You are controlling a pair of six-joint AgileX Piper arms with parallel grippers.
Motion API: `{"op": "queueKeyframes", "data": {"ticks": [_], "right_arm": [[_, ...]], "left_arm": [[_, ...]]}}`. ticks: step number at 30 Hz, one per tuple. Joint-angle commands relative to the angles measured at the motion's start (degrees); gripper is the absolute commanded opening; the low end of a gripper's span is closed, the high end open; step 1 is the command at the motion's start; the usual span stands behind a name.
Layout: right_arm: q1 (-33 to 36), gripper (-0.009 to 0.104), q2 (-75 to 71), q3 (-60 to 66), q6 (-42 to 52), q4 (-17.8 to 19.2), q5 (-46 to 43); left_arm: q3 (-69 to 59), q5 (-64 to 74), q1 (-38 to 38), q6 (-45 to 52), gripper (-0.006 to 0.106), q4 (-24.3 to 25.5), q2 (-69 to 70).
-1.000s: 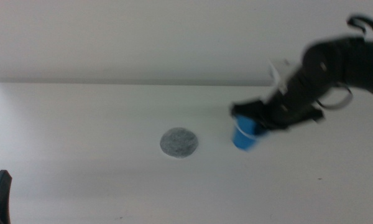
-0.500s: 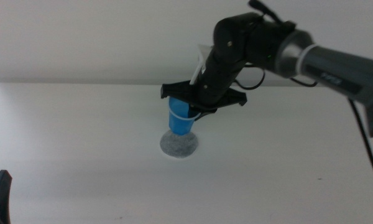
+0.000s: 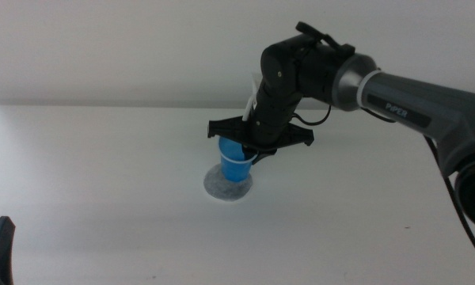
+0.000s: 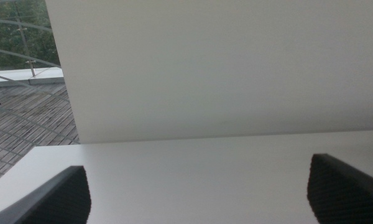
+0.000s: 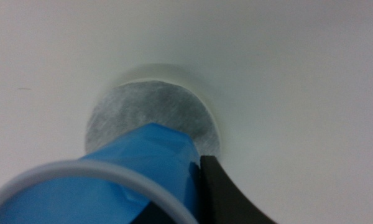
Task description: Place an empty cup on a cup mat.
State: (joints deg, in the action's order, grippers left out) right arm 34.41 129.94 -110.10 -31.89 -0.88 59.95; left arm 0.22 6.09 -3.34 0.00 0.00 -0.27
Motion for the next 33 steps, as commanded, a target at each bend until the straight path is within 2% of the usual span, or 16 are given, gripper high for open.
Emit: {"op": "queueKeyframes", "data": {"ticks": [1,13,16,21,28,30,33], "right_arm": [[0.47,0.000,0.76,-0.41,-0.23,0.88,-0.15],[1.05,0.000,3.03,-0.41,-1.09,1.44,-1.38],[1.05,0.004,3.03,-0.41,-1.09,1.83,-1.38],[1.16,0.024,3.03,-0.41,-1.73,1.83,-1.18],[1.53,0.066,1.77,-0.41,-2.15,0.30,-1.81],[1.53,0.073,0.14,-0.41,-1.85,0.30,-1.81],[1.53,0.074,-4.14,0.00,-0.16,1.23,-0.96]], "left_arm": [[-2.35,-0.67,0.48,0.00,0.094,0.00,2.30],[-2.35,-0.67,0.48,0.00,0.094,0.00,2.30],[-2.35,-0.67,0.48,0.00,0.094,0.00,2.30],[-2.35,-0.67,0.48,0.00,0.094,0.00,2.30],[-2.35,-0.67,0.48,0.00,0.094,0.00,2.30],[-2.35,-0.67,0.48,0.00,0.094,0.00,2.30],[-2.35,-0.67,0.48,0.00,0.094,0.00,2.30]]}}
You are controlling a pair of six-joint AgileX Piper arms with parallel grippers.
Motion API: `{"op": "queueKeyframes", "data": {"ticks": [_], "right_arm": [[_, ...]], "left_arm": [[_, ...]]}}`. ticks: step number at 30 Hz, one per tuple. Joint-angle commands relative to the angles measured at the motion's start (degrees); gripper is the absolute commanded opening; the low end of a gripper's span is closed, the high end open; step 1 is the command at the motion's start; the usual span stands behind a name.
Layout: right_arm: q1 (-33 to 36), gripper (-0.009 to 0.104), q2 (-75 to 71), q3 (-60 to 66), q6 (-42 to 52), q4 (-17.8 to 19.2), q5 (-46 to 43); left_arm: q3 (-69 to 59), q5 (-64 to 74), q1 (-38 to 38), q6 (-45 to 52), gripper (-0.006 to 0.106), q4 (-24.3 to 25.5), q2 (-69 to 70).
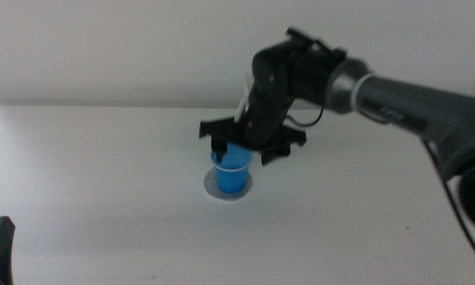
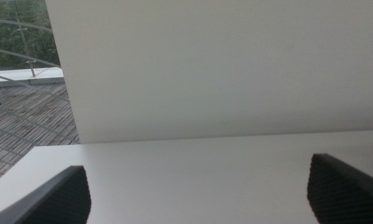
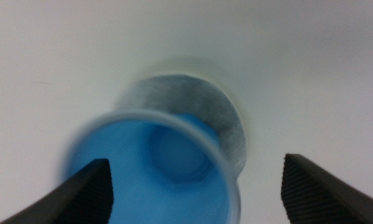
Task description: Place an empty cup on a cup mat.
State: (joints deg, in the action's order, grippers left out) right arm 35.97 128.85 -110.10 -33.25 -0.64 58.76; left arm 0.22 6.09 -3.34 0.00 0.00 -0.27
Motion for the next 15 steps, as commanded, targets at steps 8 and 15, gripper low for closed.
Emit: {"op": "queueKeyframes", "data": {"ticks": [8,15], "right_arm": [[-2.66,0.074,-26.65,14.95,6.09,6.28,-3.13],[-15.03,0.076,-57.96,44.33,18.92,6.59,-16.62]], "left_arm": [[-2.35,-0.67,0.48,0.00,0.094,0.00,2.30],[-2.35,-0.67,0.48,0.00,0.094,0.00,2.30]]}}
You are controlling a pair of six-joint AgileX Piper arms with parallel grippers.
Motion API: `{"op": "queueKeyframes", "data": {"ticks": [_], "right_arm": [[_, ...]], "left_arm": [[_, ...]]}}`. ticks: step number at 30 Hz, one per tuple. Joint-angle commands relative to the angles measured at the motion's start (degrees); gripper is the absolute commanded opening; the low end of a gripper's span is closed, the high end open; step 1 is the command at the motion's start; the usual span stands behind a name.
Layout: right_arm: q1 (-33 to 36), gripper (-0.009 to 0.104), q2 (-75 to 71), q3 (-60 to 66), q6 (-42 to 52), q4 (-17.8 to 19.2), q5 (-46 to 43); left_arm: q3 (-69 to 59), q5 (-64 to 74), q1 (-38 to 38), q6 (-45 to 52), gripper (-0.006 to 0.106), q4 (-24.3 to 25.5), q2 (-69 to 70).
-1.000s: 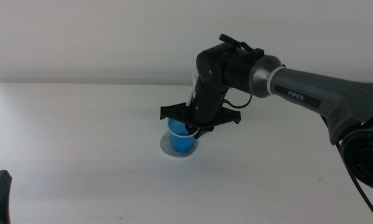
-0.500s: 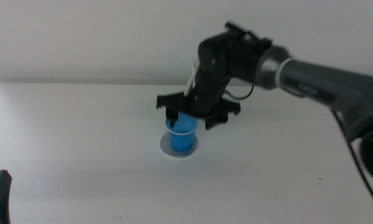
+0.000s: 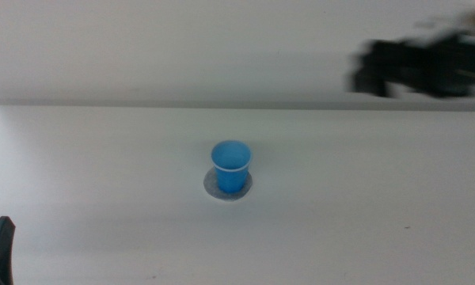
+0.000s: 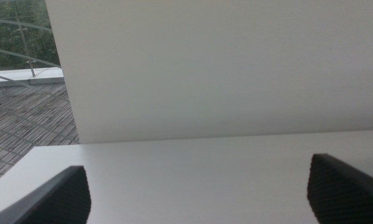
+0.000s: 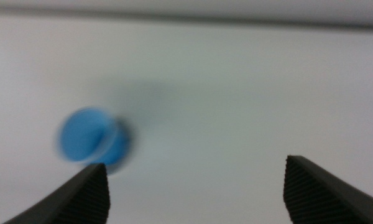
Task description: Place an empty cup on a cup mat.
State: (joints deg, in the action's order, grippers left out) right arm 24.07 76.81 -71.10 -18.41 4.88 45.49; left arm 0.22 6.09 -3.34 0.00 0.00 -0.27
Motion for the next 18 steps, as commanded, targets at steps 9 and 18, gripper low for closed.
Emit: {"op": "queueKeyframes", "data": {"ticks": [9,18], "right_arm": [[-22.97,0.093,-42.98,41.09,19.42,-3.17,-22.08],[-22.84,0.093,-64.92,56.35,24.24,-3.58,-27.54]], "left_arm": [[-2.35,-0.67,0.48,0.00,0.094,0.00,2.30],[-2.35,-0.67,0.48,0.00,0.094,0.00,2.30]]}}
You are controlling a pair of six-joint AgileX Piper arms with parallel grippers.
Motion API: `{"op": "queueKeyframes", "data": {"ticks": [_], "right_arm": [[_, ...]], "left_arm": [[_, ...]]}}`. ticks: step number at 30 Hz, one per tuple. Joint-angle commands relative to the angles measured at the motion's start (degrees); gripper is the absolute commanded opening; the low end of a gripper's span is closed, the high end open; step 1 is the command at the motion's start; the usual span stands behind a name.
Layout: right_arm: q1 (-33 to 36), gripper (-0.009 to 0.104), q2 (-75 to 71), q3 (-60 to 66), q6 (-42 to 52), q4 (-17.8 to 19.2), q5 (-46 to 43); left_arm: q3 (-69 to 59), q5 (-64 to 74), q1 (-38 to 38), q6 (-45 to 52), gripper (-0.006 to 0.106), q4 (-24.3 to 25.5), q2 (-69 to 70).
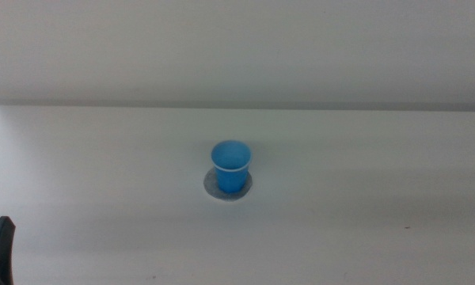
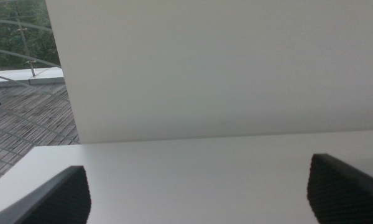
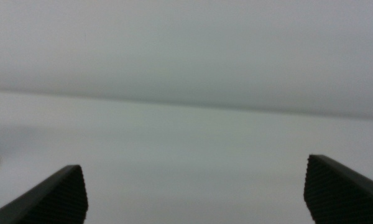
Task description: Place an empty cup on a cup mat.
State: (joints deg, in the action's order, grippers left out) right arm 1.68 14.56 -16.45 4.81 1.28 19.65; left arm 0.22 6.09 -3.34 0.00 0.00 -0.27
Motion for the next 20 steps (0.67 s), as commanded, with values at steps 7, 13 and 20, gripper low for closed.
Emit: {"op": "queueKeyframes", "data": {"ticks": [7,13,20], "right_arm": [[-0.45,0.093,-15.50,11.32,0.58,-5.28,-8.88],[-0.45,0.093,-16.57,17.14,-0.06,-6.15,-11.91],[-0.45,0.093,-16.57,18.64,-0.06,-6.15,-9.97]], "left_arm": [[-2.35,-0.67,0.48,0.00,0.094,0.00,2.30],[-2.35,-0.67,0.48,0.00,0.094,0.00,2.30],[-2.35,-0.67,0.48,0.00,0.094,0.00,2.30]]}}
